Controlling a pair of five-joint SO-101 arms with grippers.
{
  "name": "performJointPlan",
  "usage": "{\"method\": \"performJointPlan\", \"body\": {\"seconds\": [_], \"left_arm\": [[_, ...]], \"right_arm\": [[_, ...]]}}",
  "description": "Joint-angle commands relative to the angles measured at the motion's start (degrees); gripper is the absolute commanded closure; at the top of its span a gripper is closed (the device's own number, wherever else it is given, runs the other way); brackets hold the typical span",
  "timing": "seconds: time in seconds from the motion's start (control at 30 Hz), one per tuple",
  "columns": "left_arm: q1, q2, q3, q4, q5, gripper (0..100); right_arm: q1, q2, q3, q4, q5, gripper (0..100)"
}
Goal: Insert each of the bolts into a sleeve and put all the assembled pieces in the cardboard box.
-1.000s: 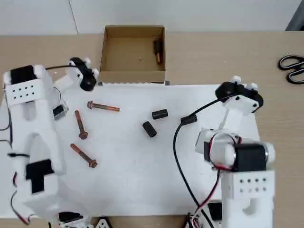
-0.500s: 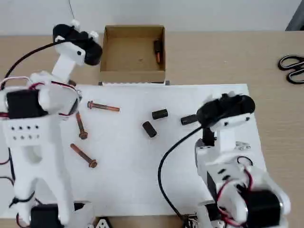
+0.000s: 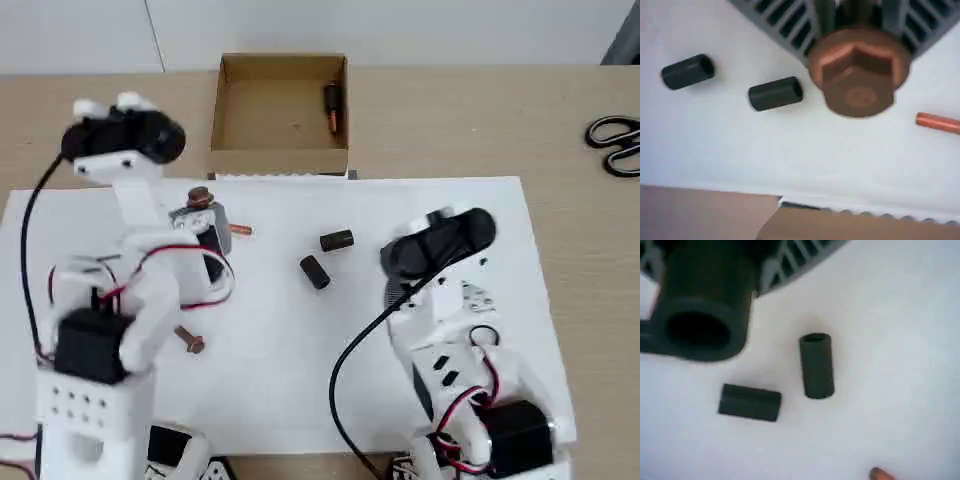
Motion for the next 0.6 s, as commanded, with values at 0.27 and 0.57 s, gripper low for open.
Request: {"method": "performJointPlan", "body": {"seconds": [0.27,0.57], "left_arm": [[1.32,-29.19,26.24,-20.57,12.75,100],[1.49,-44.84,37.85,-22.51,13.19,100]], "right_arm": [[-15.43,-11.91,16.0,-10.77,4.04,99.5],[-23.34,-16.22,23.47,-15.16,4.22,99.5]]}}
